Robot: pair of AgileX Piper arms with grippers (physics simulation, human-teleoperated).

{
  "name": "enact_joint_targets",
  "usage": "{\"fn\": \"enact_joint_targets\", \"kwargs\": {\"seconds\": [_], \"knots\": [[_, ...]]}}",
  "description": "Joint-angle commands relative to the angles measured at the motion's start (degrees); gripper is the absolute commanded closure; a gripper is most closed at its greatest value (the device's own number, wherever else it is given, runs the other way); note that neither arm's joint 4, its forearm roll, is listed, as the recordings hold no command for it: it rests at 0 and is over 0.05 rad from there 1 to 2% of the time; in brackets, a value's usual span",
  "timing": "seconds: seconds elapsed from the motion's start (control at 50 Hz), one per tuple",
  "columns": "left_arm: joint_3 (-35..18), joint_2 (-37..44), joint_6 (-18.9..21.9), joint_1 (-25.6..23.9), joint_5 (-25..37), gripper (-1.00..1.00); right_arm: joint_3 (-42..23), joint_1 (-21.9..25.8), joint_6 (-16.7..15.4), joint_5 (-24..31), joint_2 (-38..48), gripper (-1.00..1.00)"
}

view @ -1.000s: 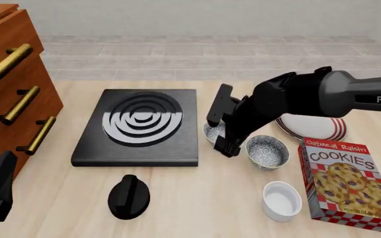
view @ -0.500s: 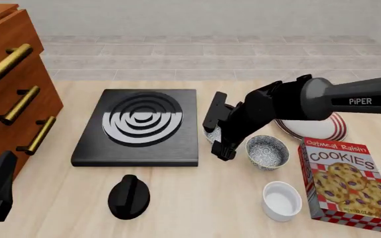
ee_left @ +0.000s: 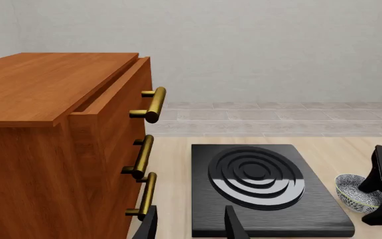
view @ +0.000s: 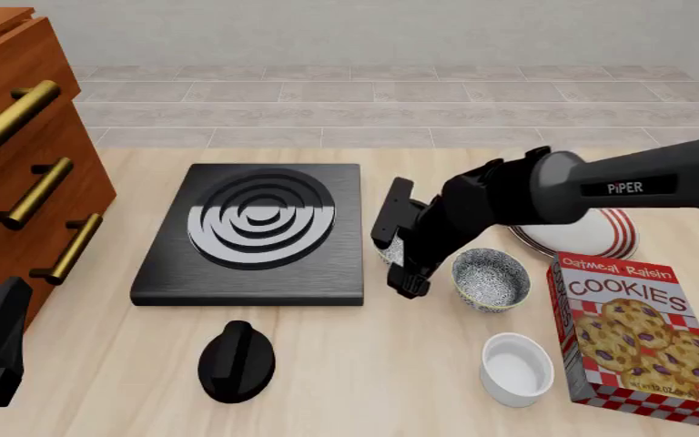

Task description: Pick the akita bowl from table center and place it on the plate.

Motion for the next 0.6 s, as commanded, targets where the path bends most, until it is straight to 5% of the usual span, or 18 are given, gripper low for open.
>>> {"fn": "enact_joint_targets", "kwargs": {"seconds": [0.02,0.44,0.46,0.6], "knots": [[0.0,0.0,0.0,0.0,0.0,-1.0,-0.6,-0.7,0.2,-0.8,1.7,-1.0],[0.0,0.0,0.0,0.0,0.0,-1.0,0.3,0.3,0.8,-1.2,1.5,-1.0],[0.0,0.0,0.0,0.0,0.0,-1.0,0.3,0.3,0.9,-1.2,1.5,1.0],[0.0,0.0,0.0,0.0,0.0,-1.0,0.4,0.6,0.0,-0.9,0.2,1.0]]}}
